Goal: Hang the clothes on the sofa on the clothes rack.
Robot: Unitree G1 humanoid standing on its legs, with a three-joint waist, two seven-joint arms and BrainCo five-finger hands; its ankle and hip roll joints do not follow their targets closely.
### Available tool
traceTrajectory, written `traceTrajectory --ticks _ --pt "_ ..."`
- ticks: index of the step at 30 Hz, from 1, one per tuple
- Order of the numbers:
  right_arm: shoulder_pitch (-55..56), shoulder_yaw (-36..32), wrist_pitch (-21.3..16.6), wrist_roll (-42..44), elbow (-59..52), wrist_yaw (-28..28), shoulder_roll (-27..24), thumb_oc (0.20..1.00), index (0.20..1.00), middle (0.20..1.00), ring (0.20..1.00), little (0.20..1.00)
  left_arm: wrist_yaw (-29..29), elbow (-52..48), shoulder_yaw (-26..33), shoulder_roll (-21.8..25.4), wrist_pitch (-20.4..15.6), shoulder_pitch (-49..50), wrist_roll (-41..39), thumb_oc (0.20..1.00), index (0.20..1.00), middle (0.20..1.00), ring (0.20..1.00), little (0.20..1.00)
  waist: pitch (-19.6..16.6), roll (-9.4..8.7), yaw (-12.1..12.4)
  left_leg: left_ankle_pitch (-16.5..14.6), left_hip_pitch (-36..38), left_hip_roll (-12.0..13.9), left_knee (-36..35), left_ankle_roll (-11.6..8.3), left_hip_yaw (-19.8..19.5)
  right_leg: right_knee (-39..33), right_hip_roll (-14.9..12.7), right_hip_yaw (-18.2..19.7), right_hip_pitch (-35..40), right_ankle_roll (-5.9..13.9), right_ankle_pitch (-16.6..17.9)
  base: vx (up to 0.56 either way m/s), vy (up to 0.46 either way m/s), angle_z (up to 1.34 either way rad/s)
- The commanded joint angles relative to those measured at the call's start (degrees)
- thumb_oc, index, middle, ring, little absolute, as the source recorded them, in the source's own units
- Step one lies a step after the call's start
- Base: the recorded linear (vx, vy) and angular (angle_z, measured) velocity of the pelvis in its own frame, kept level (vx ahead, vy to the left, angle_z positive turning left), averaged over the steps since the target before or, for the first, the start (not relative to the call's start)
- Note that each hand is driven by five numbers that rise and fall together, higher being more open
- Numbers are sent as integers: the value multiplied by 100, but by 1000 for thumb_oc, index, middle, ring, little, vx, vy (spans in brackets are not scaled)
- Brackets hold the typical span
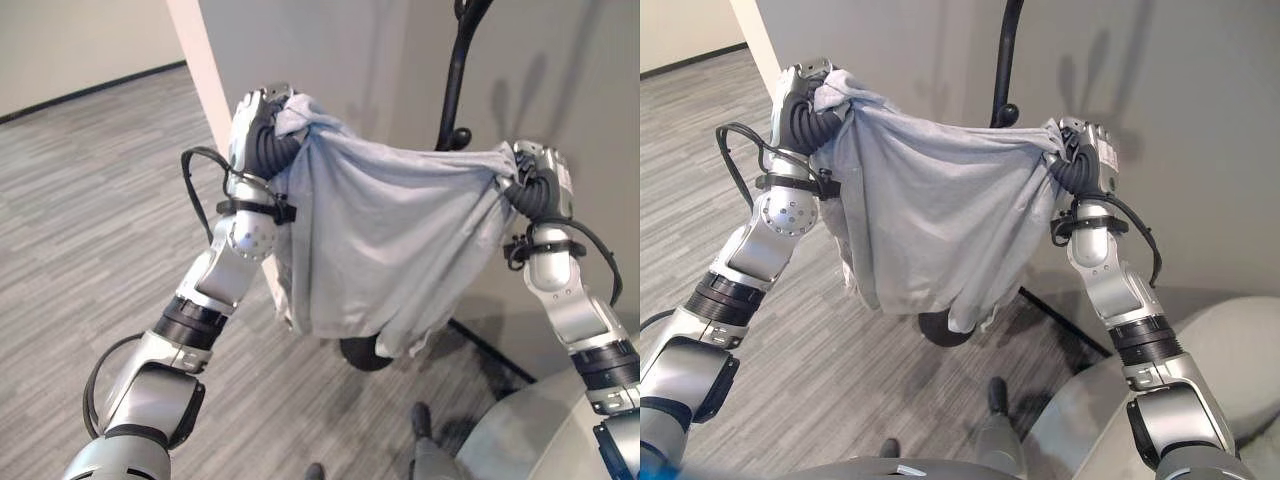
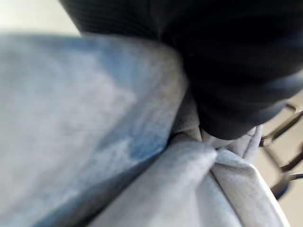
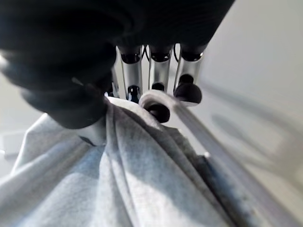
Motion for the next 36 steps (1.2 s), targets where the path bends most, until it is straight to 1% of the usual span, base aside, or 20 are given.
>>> traceTrajectory --ticks 1,2,3,6,7,9,11,12,13,14,15,16,17,19,22,24,28,31,33,36 --pt "-354 -409 -198 -39 -309 -160 -335 200 200 200 200 200 176 -200 -107 78 -317 -562 10 200 200 200 200 200 -485 316 20 -333 232 789 -37 -487 703 600 31 -156 -380 598 -427 221 -470 41" --pt "-346 -412 -200 -39 -312 -161 -343 200 200 200 200 200 177 -200 -107 68 -318 -561 12 200 200 200 200 200 -481 316 -1 -294 205 788 -37 -501 667 608 22 -177 -392 598 -395 199 -425 34" --pt "-320 -421 -209 -30 -340 -143 -375 200 200 200 200 200 171 -197 -98 27 -330 -546 -12 200 200 200 200 200 -548 324 -23 -208 146 894 -37 -572 633 615 92 -263 -328 598 -509 63 -220 28" --pt "-335 -426 -271 64 -395 -141 -459 200 200 200 200 200 166 -264 -13 -13 -346 -522 -77 200 200 200 200 200 -634 415 -22 73 -81 1118 50 -682 487 489 382 -456 -130 407 -762 91 -330 31" --pt "-330 -428 -301 124 -419 -147 -493 200 200 200 200 200 185 -308 46 -28 -337 -472 -98 200 200 200 200 200 -638 449 20 300 -205 1184 203 -730 432 367 507 -522 60 344 -878 71 -250 11" --pt "-322 -420 -315 160 -422 -145 -495 200 200 200 200 200 190 -333 87 -37 -334 -424 -118 200 200 200 200 200 -619 451 13 360 -282 1180 314 -701 411 315 542 -553 156 303 -920 65 -191 18" --pt "-293 -411 -336 216 -430 -147 -500 200 200 200 200 200 186 -405 174 -51 -326 -321 -150 200 200 200 200 200 -597 433 13 412 -397 1182 473 -624 554 186 577 -635 379 223 -1003 64 -183 38" --pt "-273 -416 -327 223 -428 -149 -506 200 200 200 200 200 180 -416 195 -66 -315 -300 -164 200 200 200 200 200 -585 448 25 354 -449 1149 471 -567 690 137 605 -682 479 196 -1079 55 -170 47" --pt "-229 -438 -353 231 -450 -143 -489 200 200 200 200 200 163 -421 230 -98 -294 -283 -140 200 200 200 200 200 -581 476 47 306 -571 885 382 -473 810 80 613 -743 589 175 -1066 39 -138 60" --pt "-215 -436 -368 230 -426 -173 -498 200 200 200 200 200 146 -395 188 -131 -306 -316 -135 200 200 200 200 200 -543 495 63 391 -860 475 261 -355 920 77 614 -805 564 193 -1002 -16 -78 65" --pt "-274 -408 -386 216 -374 -183 -467 200 200 200 200 200 141 -369 173 -138 -319 -347 -122 200 200 200 200 200 -494 534 89 371 -964 215 91 -243 858 84 670 -749 532 183 -993 -21 -19 62" --pt "-282 -403 -390 215 -366 -187 -467 200 200 200 200 200 143 -364 174 -138 -322 -351 -122 200 200 200 200 200 -494 531 93 372 -959 208 85 -234 865 85 662 -742 531 189 -995 -13 21 28" --pt "-309 -397 -390 198 -355 -163 -430 200 200 200 200 200 162 -351 173 -110 -307 -355 -92 200 200 200 200 200 -483 563 114 377 -952 113 25 -205 780 86 677 -714 537 180 -984 26 41 -1" --pt "-301 -397 -361 158 -336 -154 -395 200 200 200 200 200 152 -341 132 -106 -297 -374 -43 200 200 200 200 200 -525 623 58 415 -884 68 -32 -206 842 93 698 -742 552 184 -966 61 72 -30" --pt "-182 -409 -357 93 -382 -110 -272 200 200 200 200 200 124 -375 176 -66 -291 -271 8 200 200 200 200 200 -660 622 42 466 -799 30 -37 -219 979 103 633 -757 575 184 -922 84 94 -5" --pt "-78 -437 -360 93 -454 -79 -190 200 200 200 200 200 108 -424 224 -53 -291 -166 18 200 200 200 200 200 -692 620 57 390 -709 43 -37 -227 1036 92 599 -717 627 197 -969 72 92 -12" --pt "358 -621 -405 88 -686 12 2 200 200 200 200 200 45 -693 467 -34 -319 240 21 200 200 200 200 200 -687 615 93 393 -616 56 -37 -199 1118 97 507 -692 631 225 -907 36 59 -17" --pt "936 -904 -488 86 -995 128 212 200 200 200 200 200 -31 -1090 828 -4 -371 834 72 200 200 200 200 200 -695 633 101 334 -546 57 -37 -163 1192 95 447 -645 665 254 -907 68 70 -8" --pt "958 -908 -482 84 -1014 135 216 200 200 200 200 200 -38 -1109 833 -5 -365 857 73 200 200 200 200 200 -704 632 106 331 -542 57 -37 -162 1198 94 447 -640 667 255 -907 18 26 -13" --pt "1308 -1109 -596 117 -1263 196 352 200 200 200 200 200 -125 -1454 1065 35 -437 1257 133 200 200 200 200 200 -699 638 99 301 -519 53 -37 -136 1246 96 415 -609 650 274 -900 33 36 -10"
